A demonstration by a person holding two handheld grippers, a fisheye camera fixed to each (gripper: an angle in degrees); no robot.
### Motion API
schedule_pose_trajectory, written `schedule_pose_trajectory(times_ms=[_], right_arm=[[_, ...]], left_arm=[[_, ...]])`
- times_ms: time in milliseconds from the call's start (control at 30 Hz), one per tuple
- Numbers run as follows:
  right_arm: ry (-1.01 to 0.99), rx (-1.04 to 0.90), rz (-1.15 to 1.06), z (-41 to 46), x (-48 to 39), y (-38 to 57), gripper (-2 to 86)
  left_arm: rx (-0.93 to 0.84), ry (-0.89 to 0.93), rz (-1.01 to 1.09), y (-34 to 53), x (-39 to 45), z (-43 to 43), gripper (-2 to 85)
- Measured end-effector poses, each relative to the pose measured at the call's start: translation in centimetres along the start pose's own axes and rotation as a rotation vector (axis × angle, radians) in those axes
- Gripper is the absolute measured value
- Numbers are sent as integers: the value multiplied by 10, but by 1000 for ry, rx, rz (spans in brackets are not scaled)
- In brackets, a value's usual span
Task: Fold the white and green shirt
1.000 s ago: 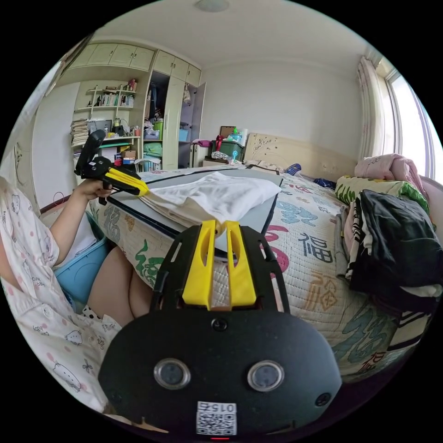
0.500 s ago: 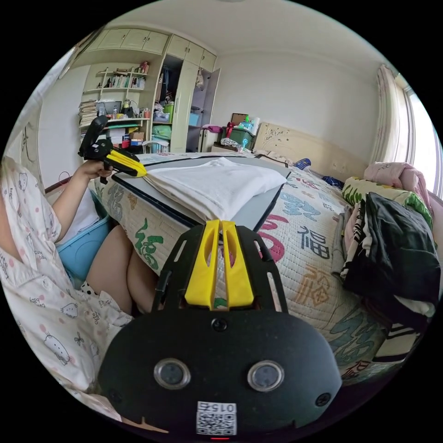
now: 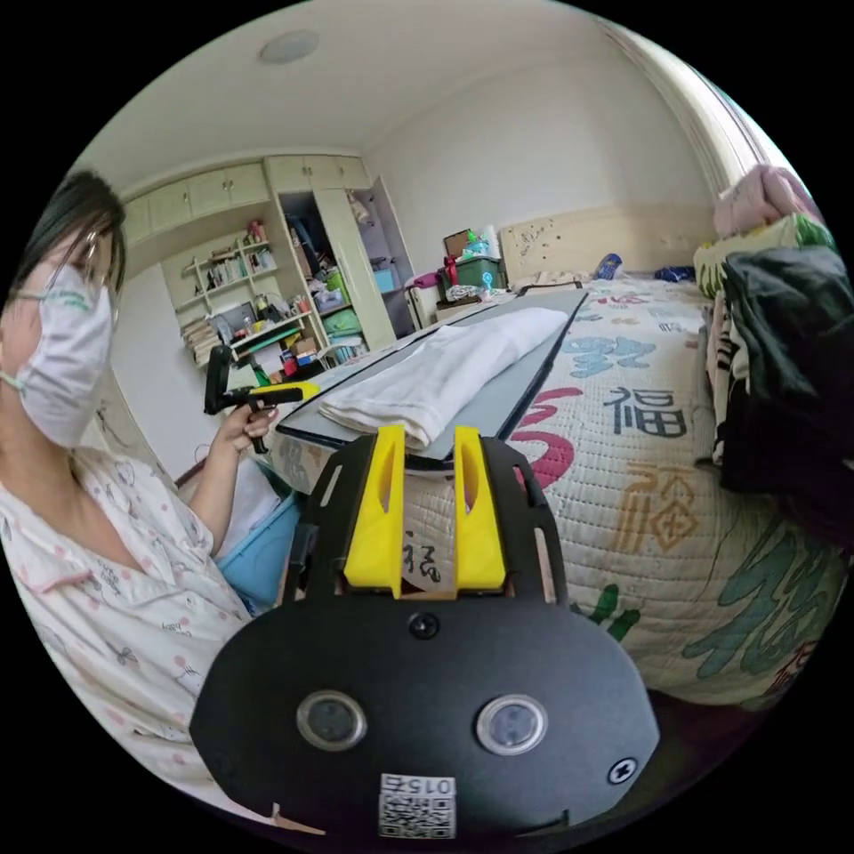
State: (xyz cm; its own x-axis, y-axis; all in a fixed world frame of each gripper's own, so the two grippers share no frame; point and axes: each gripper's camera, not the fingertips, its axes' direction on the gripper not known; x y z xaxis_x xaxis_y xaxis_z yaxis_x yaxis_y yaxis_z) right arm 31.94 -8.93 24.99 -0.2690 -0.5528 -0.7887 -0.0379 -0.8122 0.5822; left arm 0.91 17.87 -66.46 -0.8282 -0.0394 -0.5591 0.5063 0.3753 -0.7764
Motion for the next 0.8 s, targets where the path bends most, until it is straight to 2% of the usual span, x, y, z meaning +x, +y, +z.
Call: schedule_pose_trajectory(times_ms=[167,300,467,600,800], right_arm=[[-67,10,93,-8,-14,-29,123],[-125,6,104,-10,-31,-44,130],[-59,-36,47,-11,-67,-62,87],[-71,-33,14,-16,-91,-68,44],[-62,-10,-44,-53,-120,-64,32]], left_arm=[[-85,183,-143,-44,-19,14,96],[-113,227,-175,-64,-22,17,98],[-150,133,-87,-93,7,7,52],[-136,134,-27,-104,30,-5,23],[-82,298,43,-96,62,-50,16]])
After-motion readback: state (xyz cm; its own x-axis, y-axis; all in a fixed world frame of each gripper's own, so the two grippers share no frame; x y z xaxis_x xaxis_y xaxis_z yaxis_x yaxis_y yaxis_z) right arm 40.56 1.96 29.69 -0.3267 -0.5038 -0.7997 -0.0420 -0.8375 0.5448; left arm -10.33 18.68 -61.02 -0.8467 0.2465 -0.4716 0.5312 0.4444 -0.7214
